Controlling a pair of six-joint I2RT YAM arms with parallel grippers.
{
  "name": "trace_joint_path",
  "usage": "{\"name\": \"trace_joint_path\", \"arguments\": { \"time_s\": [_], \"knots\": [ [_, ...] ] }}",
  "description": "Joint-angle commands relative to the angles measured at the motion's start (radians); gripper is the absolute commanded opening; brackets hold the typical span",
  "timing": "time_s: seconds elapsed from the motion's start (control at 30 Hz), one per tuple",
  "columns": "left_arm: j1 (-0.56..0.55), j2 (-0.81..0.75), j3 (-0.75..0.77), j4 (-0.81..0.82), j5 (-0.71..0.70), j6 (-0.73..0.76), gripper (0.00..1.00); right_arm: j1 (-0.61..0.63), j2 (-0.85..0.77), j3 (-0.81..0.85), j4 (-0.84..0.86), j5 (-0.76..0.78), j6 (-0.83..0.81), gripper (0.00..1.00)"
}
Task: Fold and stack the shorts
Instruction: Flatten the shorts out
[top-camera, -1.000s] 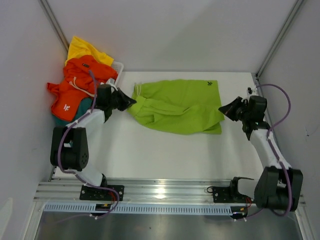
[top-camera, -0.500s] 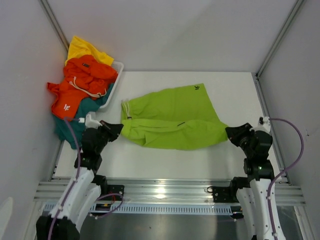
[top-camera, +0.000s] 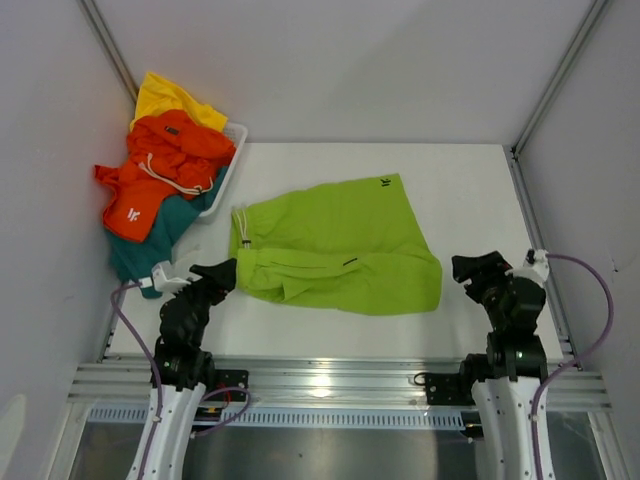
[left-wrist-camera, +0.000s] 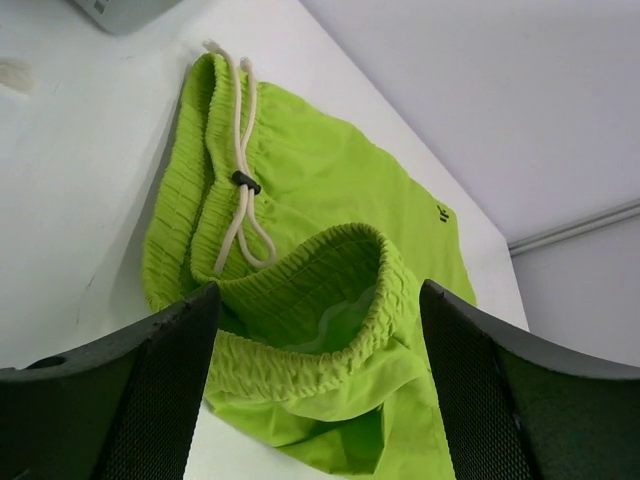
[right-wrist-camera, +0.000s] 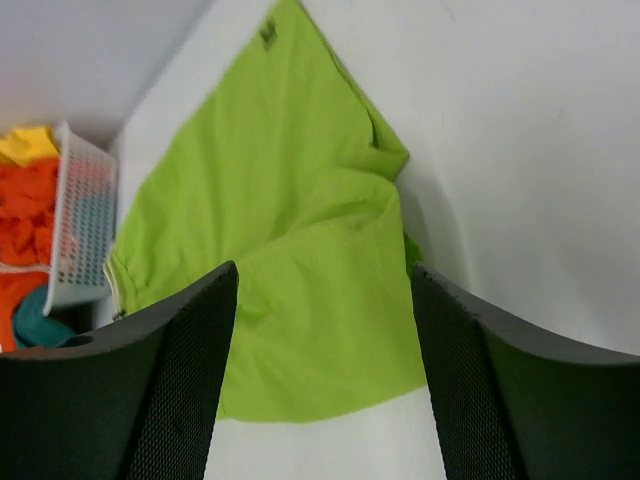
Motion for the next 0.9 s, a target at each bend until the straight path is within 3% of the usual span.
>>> {"name": "trace_joint_path", "arguments": {
  "time_s": [0.0, 0.03, 0.17, 0.3, 0.4, 0.5, 0.7, 0.87],
  "knots": [
    [0.001, -0.014, 0.031, -0.016, 0.012, 0.024, 0.83, 0.014, 0.265, 0.002, 0.17, -0.143, -0.047, 0.71],
    [0.001, 0.035, 0.056, -0.008, 0.024, 0.046, 0.86, 0.038, 0.404, 0.039, 0.191, -0.151, -0.06, 0.71],
    [0.001, 0.292, 0.207, -0.035, 0.033, 0.108, 0.87, 0.197, 0.702, 0.185, 0.244, -0.099, -0.136, 0.69],
    [0.001, 0.498, 0.378, -0.149, 0.03, 0.137, 0.87, 0.357, 0.922, 0.361, 0.22, 0.016, -0.204, 0.68],
    [0.001, 0.572, 0.447, -0.244, 0.009, 0.137, 0.87, 0.448, 1.066, 0.493, 0.208, 0.04, -0.244, 0.67],
    [0.002, 0.658, 0.618, -0.396, -0.022, 0.136, 0.88, 0.517, 1.213, 0.638, 0.157, 0.059, -0.304, 0.68],
    [-0.001, 0.868, 0.858, -0.58, 0.059, 0.159, 0.89, 0.632, 1.468, 0.904, 0.071, 0.025, -0.448, 0.68],
    [-0.047, 1.02, 0.995, -0.692, 0.024, 0.156, 0.88, 0.677, 1.623, 0.98, 0.12, -0.004, -0.465, 0.67]
  ]
}}
